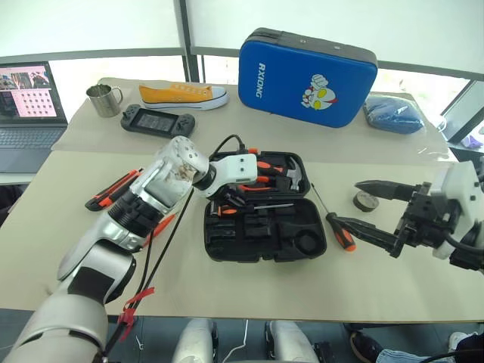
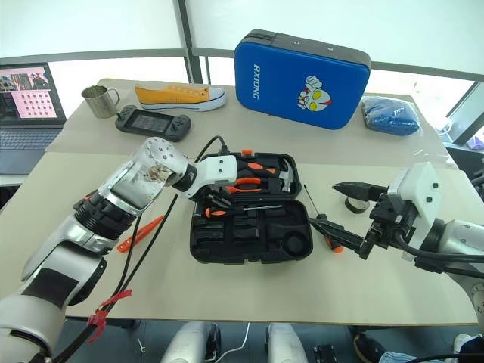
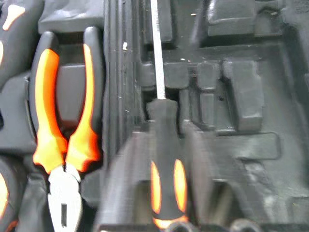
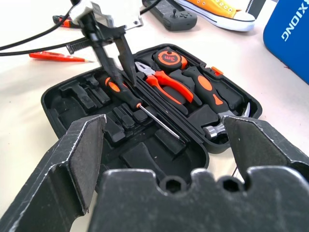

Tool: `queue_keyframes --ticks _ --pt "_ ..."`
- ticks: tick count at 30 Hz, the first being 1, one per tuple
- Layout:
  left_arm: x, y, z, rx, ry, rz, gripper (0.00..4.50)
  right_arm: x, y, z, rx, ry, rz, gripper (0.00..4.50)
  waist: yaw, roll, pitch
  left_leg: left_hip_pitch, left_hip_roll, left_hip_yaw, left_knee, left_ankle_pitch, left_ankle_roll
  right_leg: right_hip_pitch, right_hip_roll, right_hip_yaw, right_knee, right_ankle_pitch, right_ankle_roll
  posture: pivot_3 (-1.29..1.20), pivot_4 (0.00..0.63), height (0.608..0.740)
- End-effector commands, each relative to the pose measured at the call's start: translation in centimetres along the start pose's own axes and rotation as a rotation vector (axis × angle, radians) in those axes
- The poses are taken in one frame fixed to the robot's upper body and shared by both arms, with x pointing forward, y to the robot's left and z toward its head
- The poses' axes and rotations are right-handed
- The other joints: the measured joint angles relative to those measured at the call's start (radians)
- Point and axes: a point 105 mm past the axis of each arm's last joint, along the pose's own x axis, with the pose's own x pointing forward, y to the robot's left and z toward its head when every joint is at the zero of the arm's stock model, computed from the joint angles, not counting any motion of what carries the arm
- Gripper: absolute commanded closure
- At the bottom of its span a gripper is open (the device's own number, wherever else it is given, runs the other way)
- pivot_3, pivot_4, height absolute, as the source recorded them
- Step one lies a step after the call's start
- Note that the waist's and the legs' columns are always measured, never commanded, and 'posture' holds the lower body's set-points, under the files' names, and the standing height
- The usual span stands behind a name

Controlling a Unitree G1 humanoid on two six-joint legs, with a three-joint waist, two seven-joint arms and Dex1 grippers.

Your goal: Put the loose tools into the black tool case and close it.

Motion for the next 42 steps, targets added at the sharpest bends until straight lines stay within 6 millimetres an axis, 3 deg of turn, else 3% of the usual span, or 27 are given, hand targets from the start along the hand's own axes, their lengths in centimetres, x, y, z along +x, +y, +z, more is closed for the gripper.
queue_keyframes --ticks 1,16,22,25,29,33,34,37,39,42 --pt "0.5 0.4 0.6 0.041 -0.010 0.015 4.45 -0.2 -0.1 0.7 -0.046 -0.011 -0.006 0.00 0.000 0.000 0.000 0.000 0.000 0.000 0.000 0.000 0.000 0.000 0.000 0.000 0.000 0.000 0.000 0.00 0.150 0.740" --pt "2.8 -0.8 -1.2 0.131 0.097 -0.059 4.45 -0.4 0.0 0.3 -0.029 -0.008 -0.022 0.00 0.001 0.001 -0.001 0.000 0.000 0.000 0.000 0.000 0.000 0.001 0.000 0.000 0.001 0.000 0.000 0.00 0.150 0.740" --pt "3.5 -0.5 -0.9 0.158 0.086 -0.045 4.45 -0.5 -0.1 0.1 -0.020 -0.006 -0.037 0.00 0.007 0.002 -0.003 0.001 -0.001 -0.001 0.001 0.000 0.000 0.003 0.000 0.001 0.001 0.000 0.000 0.00 0.150 0.740" --pt "1.6 0.9 0.6 0.116 -0.044 0.026 4.45 -0.8 -0.4 -0.8 -0.007 0.027 -0.078 0.00 0.009 0.002 -0.003 0.001 -0.001 -0.001 0.002 0.000 0.000 0.003 0.000 0.001 0.001 0.000 0.000 0.00 0.150 0.740" --pt "-3.4 2.0 2.3 -0.009 -0.330 0.110 4.45 -1.8 -0.9 -3.0 0.039 0.095 -0.182 0.00 0.000 0.002 -0.003 -0.001 0.000 -0.002 0.002 0.000 0.000 0.000 0.000 0.001 0.002 0.000 0.000 0.00 0.150 0.740" --pt "-7.7 1.3 1.8 -0.102 -0.461 0.110 3.45 -4.1 -1.0 -4.9 0.109 0.146 -0.283 0.00 -0.005 0.002 -0.003 -0.002 0.001 -0.002 0.002 0.000 0.000 -0.002 0.001 0.001 0.003 -0.001 0.000 0.00 0.150 0.740" --pt "-8.8 0.5 1.6 -0.131 -0.484 0.055 2.88 -5.2 -1.0 -5.4 0.135 0.165 -0.315 0.00 -0.004 0.002 -0.003 -0.001 0.001 -0.002 0.002 0.000 0.000 -0.001 0.001 0.001 0.003 -0.001 0.000 0.00 0.150 0.740" --pt "-11.8 -1.9 2.1 -0.128 -0.585 -0.037 2.02 -10.7 -0.5 -7.7 0.264 0.249 -0.448 0.00 0.003 0.003 -0.003 0.000 0.001 -0.002 0.002 0.000 0.000 0.000 0.001 0.001 0.003 -0.001 0.000 0.00 0.150 0.740" --pt "-12.9 -3.3 2.9 -0.120 -0.646 -0.096 1.30 -13.7 -0.1 -8.5 0.323 0.297 -0.509 0.00 0.012 0.003 -0.003 -0.001 0.000 -0.002 0.001 0.000 0.000 0.001 0.001 0.001 0.003 -0.003 0.001 0.00 0.150 0.740" --pt "-13.1 -4.1 3.2 -0.113 -0.662 -0.123 0.17 -15.5 0.2 -9.0 0.343 0.340 -0.528 0.00 0.007 0.002 -0.004 0.000 0.000 -0.002 0.003 0.000 0.000 0.003 0.000 0.002 0.002 -0.003 0.002 0.00 0.150 0.740"
